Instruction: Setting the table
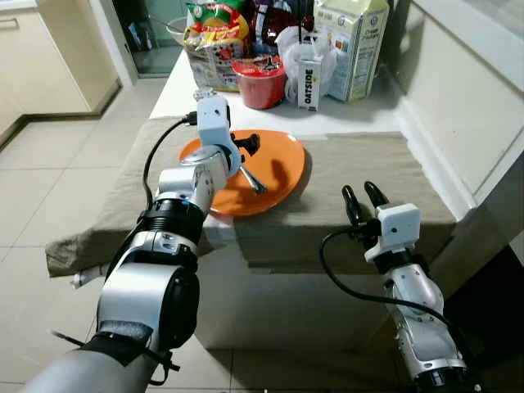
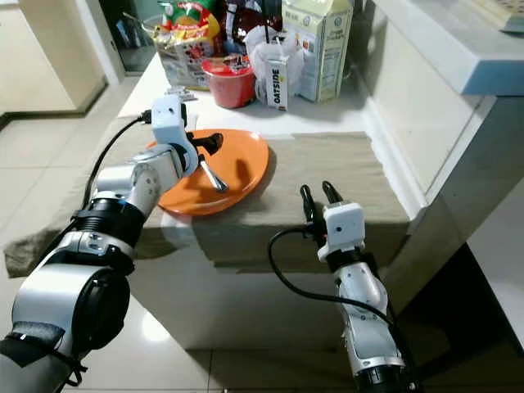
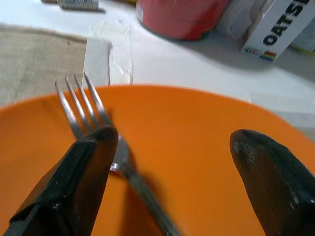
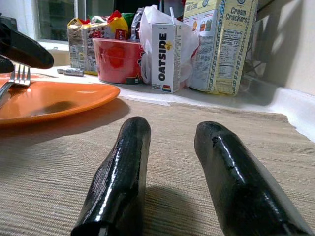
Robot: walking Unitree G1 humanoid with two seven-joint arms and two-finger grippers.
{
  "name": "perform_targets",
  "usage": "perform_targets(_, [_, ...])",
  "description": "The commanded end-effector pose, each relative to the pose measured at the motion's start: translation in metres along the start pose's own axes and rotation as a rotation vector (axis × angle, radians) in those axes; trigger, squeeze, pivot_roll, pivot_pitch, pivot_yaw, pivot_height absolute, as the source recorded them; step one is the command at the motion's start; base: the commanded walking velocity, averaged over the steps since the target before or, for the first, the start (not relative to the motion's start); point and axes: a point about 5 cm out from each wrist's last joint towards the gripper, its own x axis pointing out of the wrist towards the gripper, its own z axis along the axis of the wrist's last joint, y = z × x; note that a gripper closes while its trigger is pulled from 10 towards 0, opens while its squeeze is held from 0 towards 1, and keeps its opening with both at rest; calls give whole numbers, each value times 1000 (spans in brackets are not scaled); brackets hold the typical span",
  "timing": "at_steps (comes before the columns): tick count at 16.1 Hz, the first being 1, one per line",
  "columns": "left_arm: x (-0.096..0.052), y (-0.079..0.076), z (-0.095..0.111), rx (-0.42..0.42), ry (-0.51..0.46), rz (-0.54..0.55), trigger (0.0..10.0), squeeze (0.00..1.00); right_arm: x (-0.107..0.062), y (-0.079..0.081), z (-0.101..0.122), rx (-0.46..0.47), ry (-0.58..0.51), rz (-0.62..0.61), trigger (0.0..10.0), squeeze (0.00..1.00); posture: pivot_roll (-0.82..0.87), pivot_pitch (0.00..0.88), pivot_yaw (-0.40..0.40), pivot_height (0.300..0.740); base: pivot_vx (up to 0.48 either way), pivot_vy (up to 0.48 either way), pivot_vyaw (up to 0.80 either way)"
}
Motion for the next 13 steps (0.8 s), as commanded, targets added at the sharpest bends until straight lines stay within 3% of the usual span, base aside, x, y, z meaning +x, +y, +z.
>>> perform_targets(1, [1,0,-2,19,-3,29,10000,0,-4,3,-9,-4,57,11,10000,0,-228,41,108,740,0,0,0])
perform_targets(5, [2,-3,-10,22,29,48,10000,0,-4,4,-9,-1,66,17,10000,0,-228,44,108,740,0,0,0])
perform_targets(9, [2,5,-9,67,-24,130,10000,0,-5,5,-9,-2,68,17,10000,0,-226,48,105,740,0,0,0])
perform_targets(13, [0,1,-10,107,-47,161,10000,0,-6,6,-10,-2,75,25,10000,0,-225,50,104,740,0,0,0])
